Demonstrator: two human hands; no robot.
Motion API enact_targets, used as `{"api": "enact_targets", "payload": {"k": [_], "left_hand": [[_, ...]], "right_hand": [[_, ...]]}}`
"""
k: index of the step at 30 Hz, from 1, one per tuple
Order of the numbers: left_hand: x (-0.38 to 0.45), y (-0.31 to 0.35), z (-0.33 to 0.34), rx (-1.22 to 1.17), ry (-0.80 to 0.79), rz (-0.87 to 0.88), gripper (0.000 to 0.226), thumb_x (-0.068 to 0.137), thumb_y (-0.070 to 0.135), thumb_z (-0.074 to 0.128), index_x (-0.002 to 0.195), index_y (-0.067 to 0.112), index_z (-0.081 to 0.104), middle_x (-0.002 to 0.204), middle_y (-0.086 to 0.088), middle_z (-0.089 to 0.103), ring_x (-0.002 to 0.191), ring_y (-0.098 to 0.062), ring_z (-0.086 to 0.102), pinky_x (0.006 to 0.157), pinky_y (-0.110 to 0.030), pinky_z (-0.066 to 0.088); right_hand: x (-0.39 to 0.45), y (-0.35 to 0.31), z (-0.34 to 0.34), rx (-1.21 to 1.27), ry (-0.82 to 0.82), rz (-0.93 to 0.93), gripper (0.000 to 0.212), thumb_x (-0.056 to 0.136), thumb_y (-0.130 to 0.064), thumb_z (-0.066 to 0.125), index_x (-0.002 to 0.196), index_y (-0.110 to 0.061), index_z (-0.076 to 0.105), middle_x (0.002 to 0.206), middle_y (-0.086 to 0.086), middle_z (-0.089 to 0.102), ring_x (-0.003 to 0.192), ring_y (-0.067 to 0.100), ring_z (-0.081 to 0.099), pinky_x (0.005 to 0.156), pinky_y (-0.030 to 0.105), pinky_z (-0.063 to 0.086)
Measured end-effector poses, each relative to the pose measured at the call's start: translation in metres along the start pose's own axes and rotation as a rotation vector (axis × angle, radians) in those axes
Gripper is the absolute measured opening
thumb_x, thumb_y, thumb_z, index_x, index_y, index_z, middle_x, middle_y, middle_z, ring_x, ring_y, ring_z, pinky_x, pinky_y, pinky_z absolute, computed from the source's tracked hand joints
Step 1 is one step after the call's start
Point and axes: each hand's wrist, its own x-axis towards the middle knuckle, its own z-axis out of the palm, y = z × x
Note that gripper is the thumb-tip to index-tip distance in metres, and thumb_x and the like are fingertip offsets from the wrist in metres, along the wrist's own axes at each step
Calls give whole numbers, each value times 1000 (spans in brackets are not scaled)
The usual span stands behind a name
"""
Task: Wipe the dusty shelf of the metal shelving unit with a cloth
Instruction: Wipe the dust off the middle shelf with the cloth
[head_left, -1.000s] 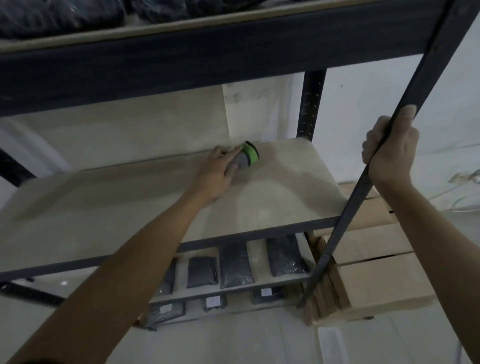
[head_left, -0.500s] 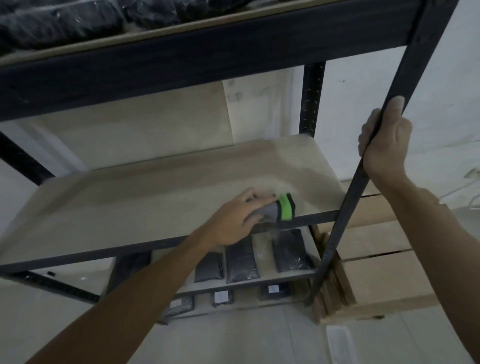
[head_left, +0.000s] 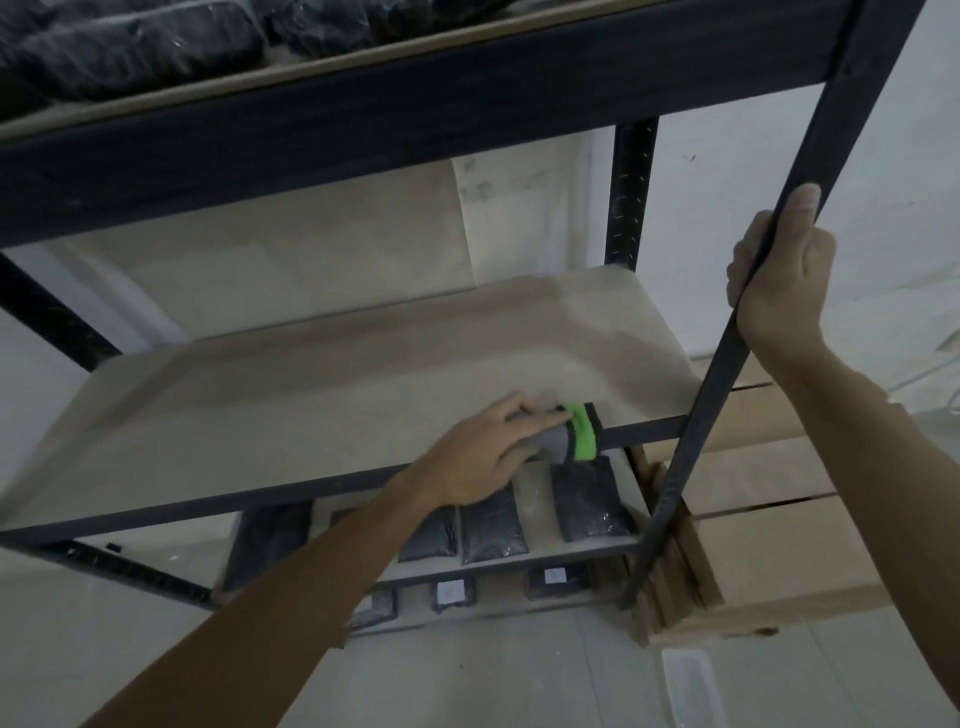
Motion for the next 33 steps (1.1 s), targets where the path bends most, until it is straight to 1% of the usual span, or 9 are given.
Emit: {"api": "enact_targets", "payload": {"k": [5, 9, 14, 18, 21, 23, 27, 30, 33], "left_hand": [[13, -95, -58, 9, 289, -332, 53, 102, 33, 42, 154, 23, 41, 138, -18, 55, 121, -34, 58, 107, -46, 47], [18, -136, -62, 161, 264, -529, 49, 108, 22, 43, 156, 20, 37, 144, -21, 44, 128, -41, 48, 107, -42, 41], [4, -83, -29, 124, 216, -414, 56, 99, 33, 37, 153, 18, 43, 139, -23, 47, 119, -42, 54, 101, -48, 48], [-17, -26, -14, -3, 54, -205, 54, 100, 31, 40, 154, 26, 41, 127, -6, 45, 106, -28, 57, 92, -44, 52], [1, -16, -29, -69, -92, -82, 51, 102, 31, 42, 153, 37, 38, 122, 1, 47, 106, -19, 56, 93, -35, 51], [36, -28, -45, -73, -32, -81, 49, 102, 33, 43, 151, 40, 40, 130, -3, 52, 113, -20, 57, 100, -36, 49], [134, -72, -55, 49, 136, -188, 48, 104, 29, 44, 150, 16, 47, 125, -16, 50, 111, -34, 56, 100, -45, 47], [186, -86, -37, 110, 82, -248, 54, 106, 27, 46, 157, 18, 33, 138, -18, 42, 123, -37, 51, 105, -42, 43], [196, -86, -16, 151, 50, -236, 57, 105, 30, 47, 158, 18, 31, 143, -18, 40, 129, -37, 46, 107, -43, 43]], "right_hand": [[-1, -4, 3, 23, -9, 39, 71, 85, -84, 29, 47, -24, 39, 43, -4, 35, 41, 24, 31, 44, 42, 26], [-2, -1, 4, 35, 3, 34, 72, 84, -84, 29, 45, -26, 39, 40, -7, 35, 40, 24, 29, 44, 38, 22], [-3, -5, 5, 58, 12, 65, 71, 83, -86, 31, 47, -26, 38, 42, -9, 33, 41, 22, 28, 45, 36, 22], [-5, -7, 3, 40, 9, 52, 70, 87, -82, 31, 52, -22, 36, 45, -5, 35, 43, 26, 30, 43, 46, 25], [-3, -6, 2, 17, 4, 48, 85, 86, -84, 31, 56, -4, 35, 50, 11, 35, 44, 28, 32, 42, 50, 25], [-2, -3, 2, 6, -2, 38, 91, 85, -85, 31, 57, 1, 37, 51, 15, 34, 45, 30, 31, 42, 51, 24], [1, 1, 3, 42, 1, 31, 79, 84, -85, 33, 52, -13, 32, 46, 6, 31, 42, 27, 25, 42, 45, 19], [2, 0, 5, 63, 2, 53, 71, 79, -89, 33, 45, -28, 36, 42, -10, 30, 40, 22, 23, 44, 37, 18], [3, -2, 6, 65, 6, 67, 70, 76, -91, 32, 44, -30, 38, 41, -10, 30, 39, 17, 24, 46, 32, 17]]}}
